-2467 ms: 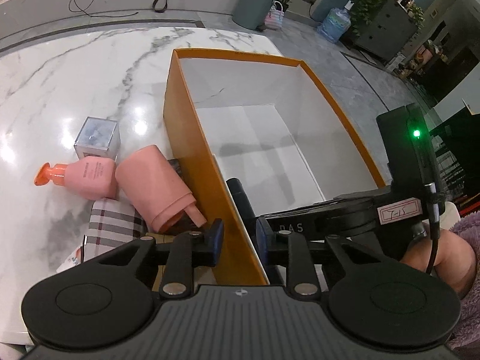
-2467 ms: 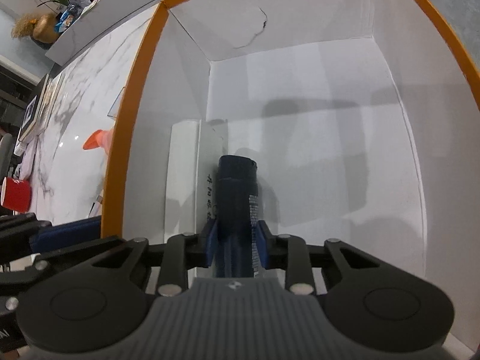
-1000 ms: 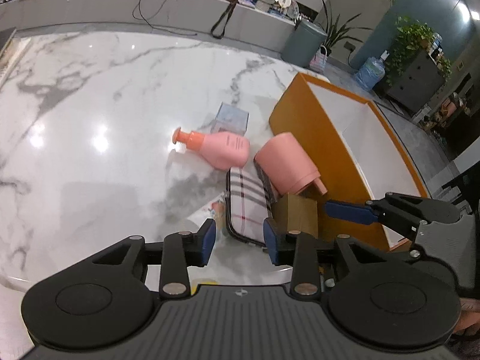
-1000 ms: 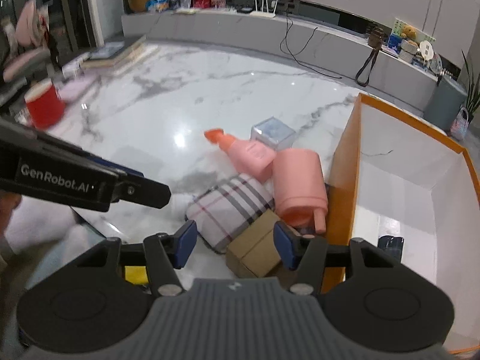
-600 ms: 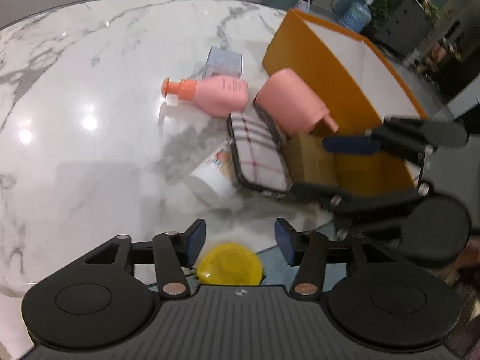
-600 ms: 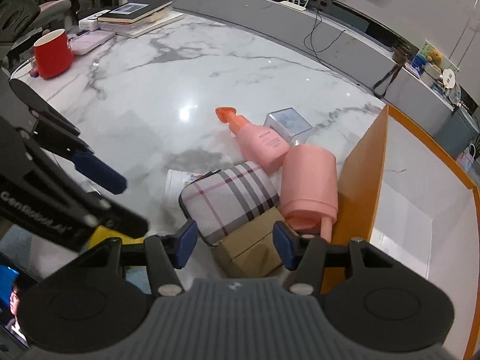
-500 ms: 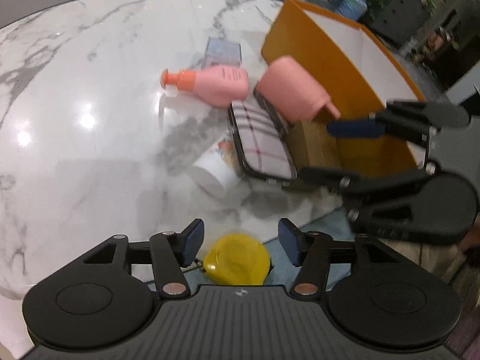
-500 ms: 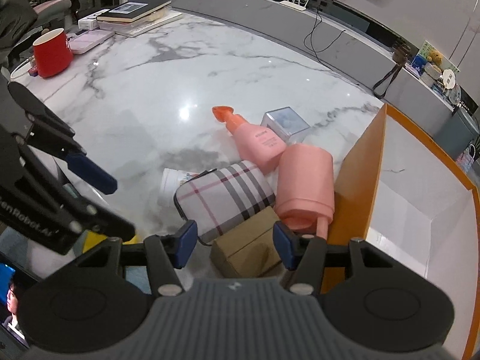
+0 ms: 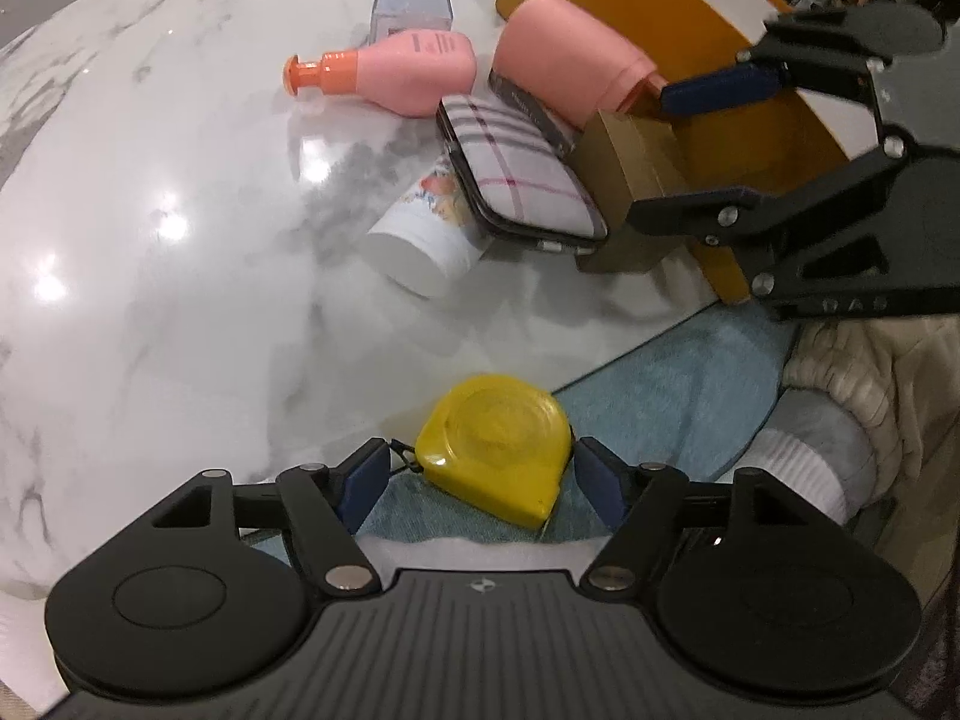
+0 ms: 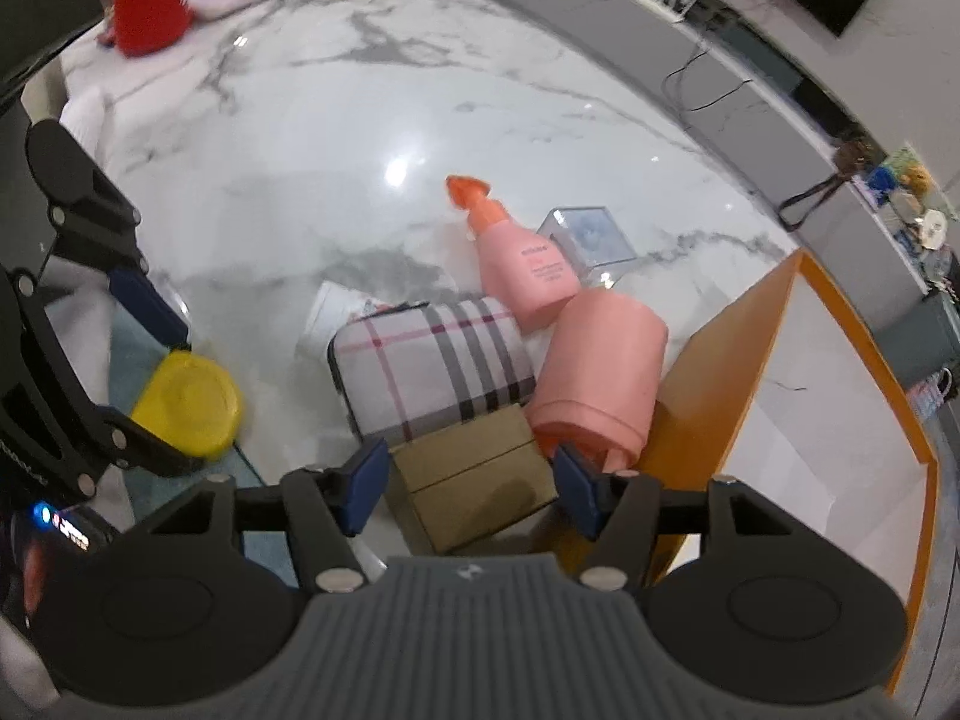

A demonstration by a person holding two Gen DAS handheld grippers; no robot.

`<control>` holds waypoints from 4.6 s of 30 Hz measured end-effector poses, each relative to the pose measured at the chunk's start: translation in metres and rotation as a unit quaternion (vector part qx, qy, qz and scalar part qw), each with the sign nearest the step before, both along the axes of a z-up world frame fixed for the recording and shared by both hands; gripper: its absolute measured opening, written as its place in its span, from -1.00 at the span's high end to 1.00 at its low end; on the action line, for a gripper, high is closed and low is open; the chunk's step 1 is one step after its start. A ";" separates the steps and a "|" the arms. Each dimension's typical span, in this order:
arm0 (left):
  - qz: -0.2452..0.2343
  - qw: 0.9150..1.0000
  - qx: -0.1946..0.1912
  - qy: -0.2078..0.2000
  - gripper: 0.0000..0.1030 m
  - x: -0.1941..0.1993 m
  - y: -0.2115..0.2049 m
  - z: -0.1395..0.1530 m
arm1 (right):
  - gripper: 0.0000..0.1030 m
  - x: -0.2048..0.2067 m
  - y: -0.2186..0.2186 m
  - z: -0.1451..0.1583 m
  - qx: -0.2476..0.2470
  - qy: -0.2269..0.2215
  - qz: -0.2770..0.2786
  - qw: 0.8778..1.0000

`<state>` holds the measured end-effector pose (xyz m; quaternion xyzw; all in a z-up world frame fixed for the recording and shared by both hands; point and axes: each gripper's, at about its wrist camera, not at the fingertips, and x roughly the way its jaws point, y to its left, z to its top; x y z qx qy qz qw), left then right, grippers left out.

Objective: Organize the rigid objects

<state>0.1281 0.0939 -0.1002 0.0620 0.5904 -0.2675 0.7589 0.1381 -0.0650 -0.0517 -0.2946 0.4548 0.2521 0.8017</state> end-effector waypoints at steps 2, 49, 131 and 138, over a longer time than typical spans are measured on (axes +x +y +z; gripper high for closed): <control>-0.006 1.000 0.010 -0.002 -0.61 -0.001 -0.003 -0.004 | -0.19 0.003 0.001 -0.004 -0.011 0.014 0.005 1.000; 0.018 0.999 0.026 -0.031 -0.54 0.004 -0.013 0.002 | -0.26 0.039 0.028 -0.032 -0.127 0.137 0.125 0.974; 0.030 0.978 -0.057 -0.200 -0.20 0.002 -0.049 0.112 | -0.15 -0.011 -0.030 0.081 0.014 -0.004 0.057 0.998; -0.013 0.973 -0.065 -0.219 -0.20 0.003 -0.088 0.132 | -0.15 -0.009 -0.077 0.105 0.004 -0.027 0.020 0.999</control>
